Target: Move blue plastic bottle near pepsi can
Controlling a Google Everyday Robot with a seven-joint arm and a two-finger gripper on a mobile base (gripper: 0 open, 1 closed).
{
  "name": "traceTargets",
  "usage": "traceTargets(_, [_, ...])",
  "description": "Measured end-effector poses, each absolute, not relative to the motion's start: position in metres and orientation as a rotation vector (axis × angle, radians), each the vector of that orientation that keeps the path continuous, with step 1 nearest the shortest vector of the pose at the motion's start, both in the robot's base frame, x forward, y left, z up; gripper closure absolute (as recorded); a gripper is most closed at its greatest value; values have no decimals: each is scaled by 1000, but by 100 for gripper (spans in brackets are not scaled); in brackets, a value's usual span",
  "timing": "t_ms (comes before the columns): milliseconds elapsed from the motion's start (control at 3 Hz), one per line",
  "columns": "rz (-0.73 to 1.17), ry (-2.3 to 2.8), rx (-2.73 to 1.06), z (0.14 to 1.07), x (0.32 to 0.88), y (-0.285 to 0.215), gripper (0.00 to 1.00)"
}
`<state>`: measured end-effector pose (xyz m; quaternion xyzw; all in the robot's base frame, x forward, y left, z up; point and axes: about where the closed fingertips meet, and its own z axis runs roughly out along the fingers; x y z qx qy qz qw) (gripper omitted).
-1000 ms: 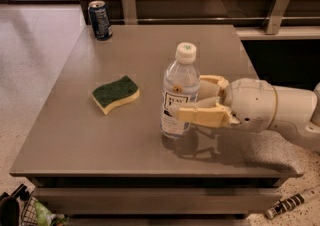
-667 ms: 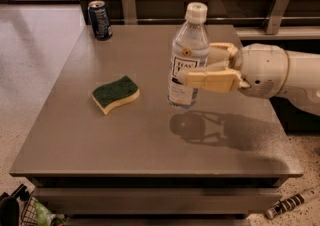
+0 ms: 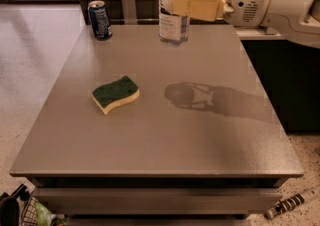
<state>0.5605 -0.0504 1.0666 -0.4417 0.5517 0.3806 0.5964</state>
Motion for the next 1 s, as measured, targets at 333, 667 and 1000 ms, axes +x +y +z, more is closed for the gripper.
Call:
traceTargets(333, [818, 1286, -971, 1087, 615, -35, 100])
traceTargets(667, [755, 1399, -925, 1094, 719, 9, 100])
traceTargets(1000, [755, 1399, -925, 1094, 719, 9, 100])
